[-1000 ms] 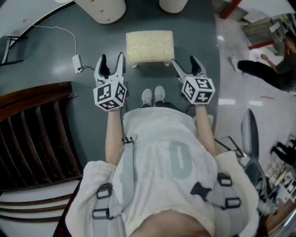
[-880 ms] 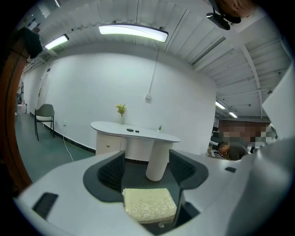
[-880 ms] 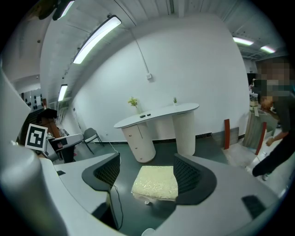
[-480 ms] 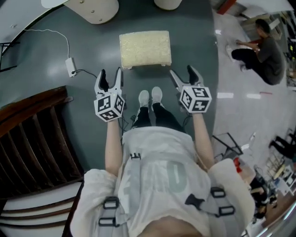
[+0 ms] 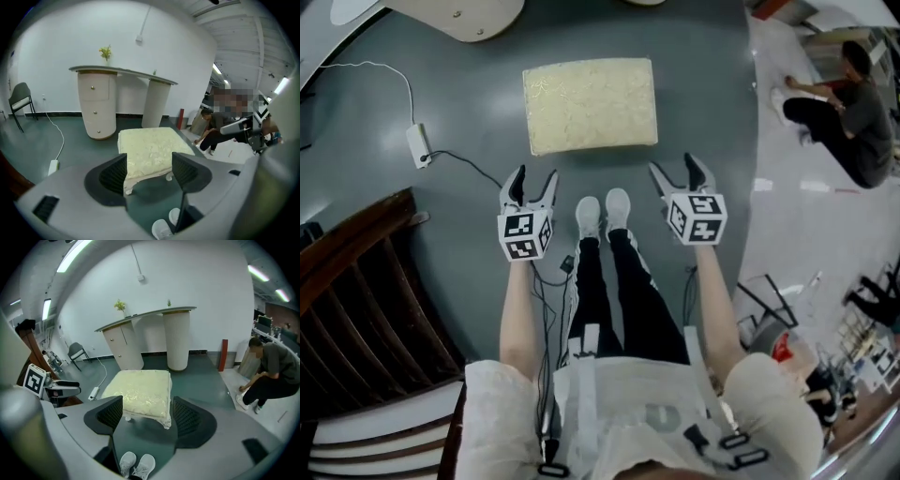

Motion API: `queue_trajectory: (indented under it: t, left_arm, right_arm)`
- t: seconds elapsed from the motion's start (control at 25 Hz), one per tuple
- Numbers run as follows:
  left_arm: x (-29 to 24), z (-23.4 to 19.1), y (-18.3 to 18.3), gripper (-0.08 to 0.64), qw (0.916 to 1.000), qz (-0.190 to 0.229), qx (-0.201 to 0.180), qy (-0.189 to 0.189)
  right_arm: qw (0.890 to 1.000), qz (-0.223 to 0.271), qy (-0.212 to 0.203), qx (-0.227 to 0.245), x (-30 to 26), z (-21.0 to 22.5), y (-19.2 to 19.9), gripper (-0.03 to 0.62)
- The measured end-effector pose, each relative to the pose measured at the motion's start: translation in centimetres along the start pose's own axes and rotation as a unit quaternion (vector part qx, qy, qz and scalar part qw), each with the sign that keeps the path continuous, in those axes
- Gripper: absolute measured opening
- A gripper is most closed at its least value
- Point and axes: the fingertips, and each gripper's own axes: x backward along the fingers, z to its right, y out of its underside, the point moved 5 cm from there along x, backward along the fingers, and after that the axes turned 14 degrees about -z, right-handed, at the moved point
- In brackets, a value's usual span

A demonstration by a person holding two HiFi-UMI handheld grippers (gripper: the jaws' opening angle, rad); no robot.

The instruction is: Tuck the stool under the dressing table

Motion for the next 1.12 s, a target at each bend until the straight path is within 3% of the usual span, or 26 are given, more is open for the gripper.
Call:
queue_trajectory:
  t: [0.2,0.36,0.6,0.76,0.96,1.04,1.12]
  left_arm:
    - [-9.0,-3.0,4.4,0.282,0.999,-0.037,-0.003,-0.026]
    - [-15.0,-6.8,9.0,0.282,0.9951,-0.077,-0.031,-0.055]
    - [-20.6,-10.3,13.6,0.282,0.9893,-0.112,-0.041,-0.084]
    - [-22.4,-11.2,14.0,0.282,0.9867,-0.124,-0.056,-0.089]
    - [-23.6,-11.3,13.6,0.282,0.9853,-0.131,-0.063,-0.09]
    - [-23.8,-11.2,13.0,0.281,0.986,-0.127,-0.066,-0.085]
    - [-24.2,-11.2,12.4,0.281,0.9868,-0.127,-0.065,-0.075]
  right_arm:
    - [0.998,-0.05,0.012,0.025,-10.3,2.7,3.9,0.334]
    - [0.994,-0.095,0.029,0.049,-18.5,2.9,7.7,0.333]
    - [0.991,-0.114,0.04,0.058,-25.6,3.6,10.7,0.333]
    - [0.99,-0.125,0.036,0.062,-28.3,3.4,10.5,0.331]
    - [0.99,-0.126,0.054,0.024,-28.8,4.9,10.4,0.296]
    - [0.99,-0.122,0.062,0.036,-28.9,5.2,10.0,0.252]
    - [0.989,-0.124,0.064,0.049,-29.2,5.2,9.7,0.252]
